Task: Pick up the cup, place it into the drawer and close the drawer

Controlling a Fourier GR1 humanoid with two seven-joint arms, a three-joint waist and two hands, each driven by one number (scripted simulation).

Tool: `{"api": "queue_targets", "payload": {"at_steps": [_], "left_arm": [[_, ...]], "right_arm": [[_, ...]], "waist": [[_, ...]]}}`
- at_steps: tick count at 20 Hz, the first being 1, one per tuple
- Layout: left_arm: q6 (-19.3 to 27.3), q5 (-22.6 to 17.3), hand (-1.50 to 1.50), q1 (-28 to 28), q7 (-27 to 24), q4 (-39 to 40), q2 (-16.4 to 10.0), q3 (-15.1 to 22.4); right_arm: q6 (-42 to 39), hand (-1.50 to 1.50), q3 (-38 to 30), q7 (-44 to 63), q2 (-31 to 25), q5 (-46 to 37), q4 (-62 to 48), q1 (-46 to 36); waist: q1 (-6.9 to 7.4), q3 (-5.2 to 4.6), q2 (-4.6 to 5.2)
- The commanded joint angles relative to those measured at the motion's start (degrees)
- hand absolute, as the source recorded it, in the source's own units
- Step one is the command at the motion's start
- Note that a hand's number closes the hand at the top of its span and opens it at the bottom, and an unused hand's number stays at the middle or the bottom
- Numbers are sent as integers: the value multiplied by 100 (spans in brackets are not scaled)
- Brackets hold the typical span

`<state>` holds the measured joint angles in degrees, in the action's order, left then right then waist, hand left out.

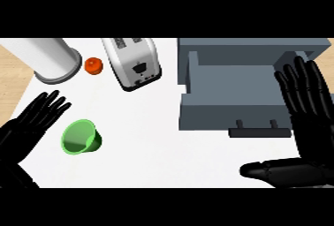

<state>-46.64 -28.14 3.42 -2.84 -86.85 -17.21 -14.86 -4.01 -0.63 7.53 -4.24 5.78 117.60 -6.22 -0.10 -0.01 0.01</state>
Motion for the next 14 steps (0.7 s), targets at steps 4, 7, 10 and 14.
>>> {"api": "queue_targets", "payload": {"at_steps": [4,7,10,14], "left_arm": [[-282,1219,-150,480,-1095,1459,-39,-233],[-245,1721,-150,344,-1611,1716,-37,-227],[-429,2210,-150,344,-2420,2314,-135,-126],[-153,2255,-150,914,-2345,2875,-176,-15]], "right_arm": [[-68,-150,164,-223,139,-36,-25,225],[-187,-150,-4,248,-81,224,585,343],[-22,-150,272,-38,180,-114,253,337],[-413,-150,-315,-166,-158,448,-39,230]], "waist": [[-15,-1,3],[-25,-2,-1],[-13,-3,2],[-28,-1,5]]}}
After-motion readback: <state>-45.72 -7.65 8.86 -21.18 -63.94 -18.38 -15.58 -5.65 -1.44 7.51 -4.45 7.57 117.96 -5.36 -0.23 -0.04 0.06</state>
